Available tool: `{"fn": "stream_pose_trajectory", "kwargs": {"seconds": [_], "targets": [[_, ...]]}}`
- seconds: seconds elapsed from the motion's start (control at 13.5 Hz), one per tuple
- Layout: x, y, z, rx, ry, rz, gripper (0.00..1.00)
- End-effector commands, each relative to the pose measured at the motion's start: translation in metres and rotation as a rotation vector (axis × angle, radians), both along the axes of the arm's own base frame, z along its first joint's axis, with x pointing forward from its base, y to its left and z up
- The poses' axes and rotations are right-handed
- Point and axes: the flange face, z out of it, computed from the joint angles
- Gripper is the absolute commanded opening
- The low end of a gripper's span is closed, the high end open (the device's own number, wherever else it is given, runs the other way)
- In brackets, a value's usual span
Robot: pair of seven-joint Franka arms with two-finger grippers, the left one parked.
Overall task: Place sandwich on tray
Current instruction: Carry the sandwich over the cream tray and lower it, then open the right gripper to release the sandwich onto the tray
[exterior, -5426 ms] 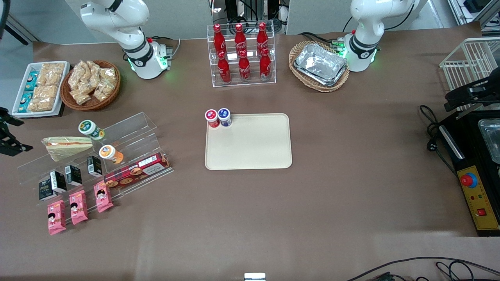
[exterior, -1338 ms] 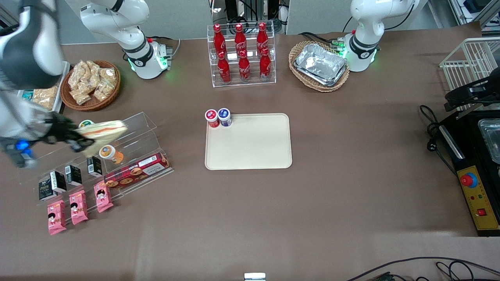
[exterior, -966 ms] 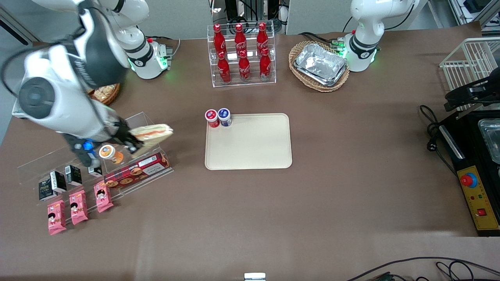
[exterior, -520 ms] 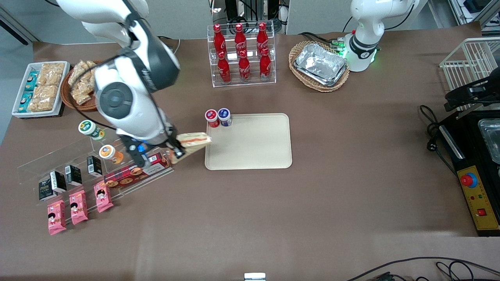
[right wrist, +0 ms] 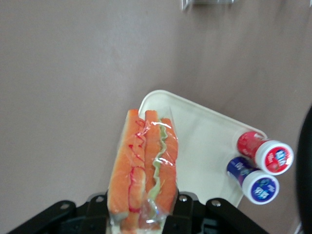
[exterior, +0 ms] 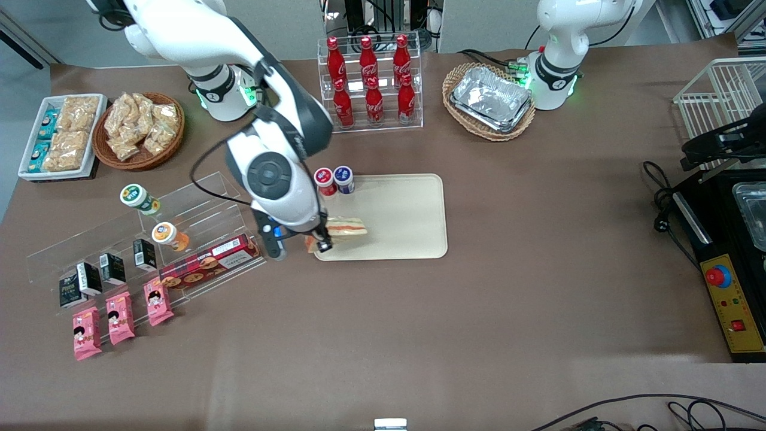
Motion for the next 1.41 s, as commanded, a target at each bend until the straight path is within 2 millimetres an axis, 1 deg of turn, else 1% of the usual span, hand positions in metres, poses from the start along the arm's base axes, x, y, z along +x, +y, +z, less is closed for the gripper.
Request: {"fn": "stream_pose_trajectory", "kwargs": {"seconds": [0.0,0.15,0.37,0.52,0.59,0.74,0.89,1.11,1.19,1.26,1.34], "targets": [[-0.01,0.043,-0.037,0.011,-0.005,-0.048,0.39],[-0.016,0.053,-0.052,0.005,0.002,-0.061,0.4],[-0.014,0.058,-0.075,0.011,-0.008,-0.09,0.4],[-0.013,0.059,-0.103,0.0,-0.002,-0.114,0.42],[-0.018,0.066,-0.114,-0.002,-0.004,-0.103,0.43],[-0.021,0.068,-0.13,-0.011,0.005,-0.104,0.43],[-0.02,0.068,-0.136,-0.009,-0.003,-0.136,0.44],[-0.02,0.068,-0.136,-0.007,-0.001,-0.139,0.46],[-0.02,0.069,-0.136,-0.007,-0.003,-0.139,0.5],[-0.02,0.069,-0.136,-0.007,-0.003,-0.138,0.61],[-0.02,0.068,-0.138,-0.009,0.001,-0.139,1.0]]}}
